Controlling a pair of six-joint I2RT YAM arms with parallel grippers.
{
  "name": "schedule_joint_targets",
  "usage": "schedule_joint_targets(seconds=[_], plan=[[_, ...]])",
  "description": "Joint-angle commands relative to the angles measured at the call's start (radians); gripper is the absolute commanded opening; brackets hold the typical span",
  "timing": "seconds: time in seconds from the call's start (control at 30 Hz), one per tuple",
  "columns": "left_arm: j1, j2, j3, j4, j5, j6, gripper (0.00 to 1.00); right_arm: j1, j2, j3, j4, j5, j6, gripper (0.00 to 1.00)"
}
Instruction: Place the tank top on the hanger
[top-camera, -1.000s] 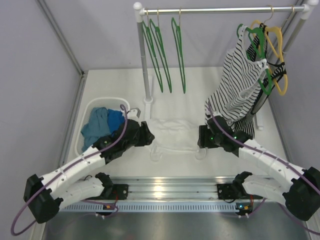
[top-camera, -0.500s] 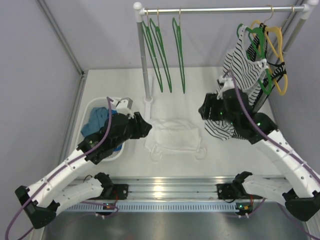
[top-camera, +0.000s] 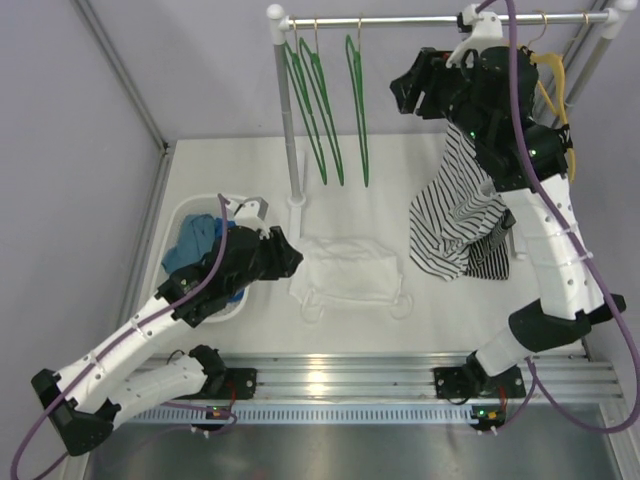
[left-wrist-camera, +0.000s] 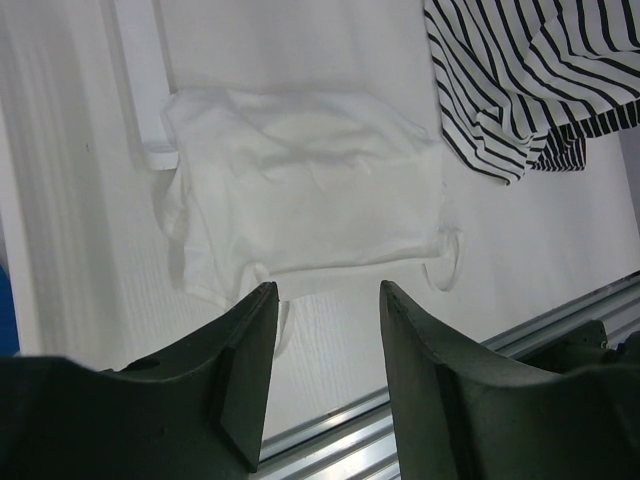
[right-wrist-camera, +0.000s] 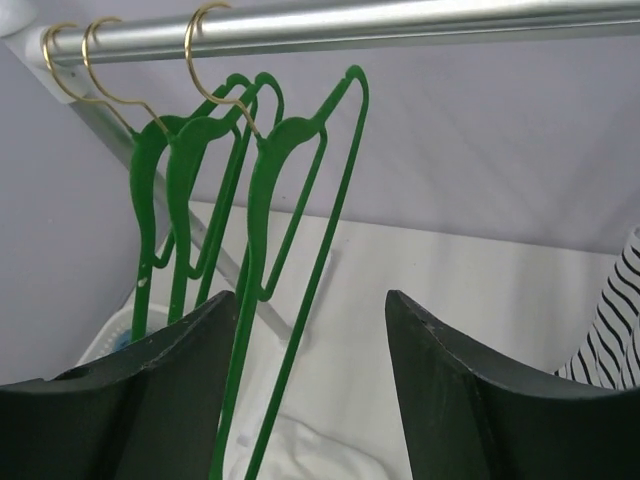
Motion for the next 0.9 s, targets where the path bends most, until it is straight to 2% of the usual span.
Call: schedule_joint_targets(seconds=[0.0, 0.3, 0.57, 0.87], plan=[[0.004, 0.015, 0.056, -0.006, -0.002, 0.030, 0.50, 0.002, 0.047, 0.064, 0.033, -0.072, -0.027, 0.62], [0.004, 0.006, 0.039, -0.008, -0.004, 0.028, 0.50, 0.091, 0.154, 0.078, 0.044, -0.009, -0.082, 0.63], [0.004, -0.014, 0.008, -0.015, -0.007, 0.017, 0.50, 0.149, 0.186, 0.057, 0.030, 0.120, -0.125, 0.62], [0.004, -0.029, -0.010, -0.020, -0.008, 0.008, 0.50, 0.183, 0.240, 0.072, 0.002, 0.214, -0.190, 0.51]])
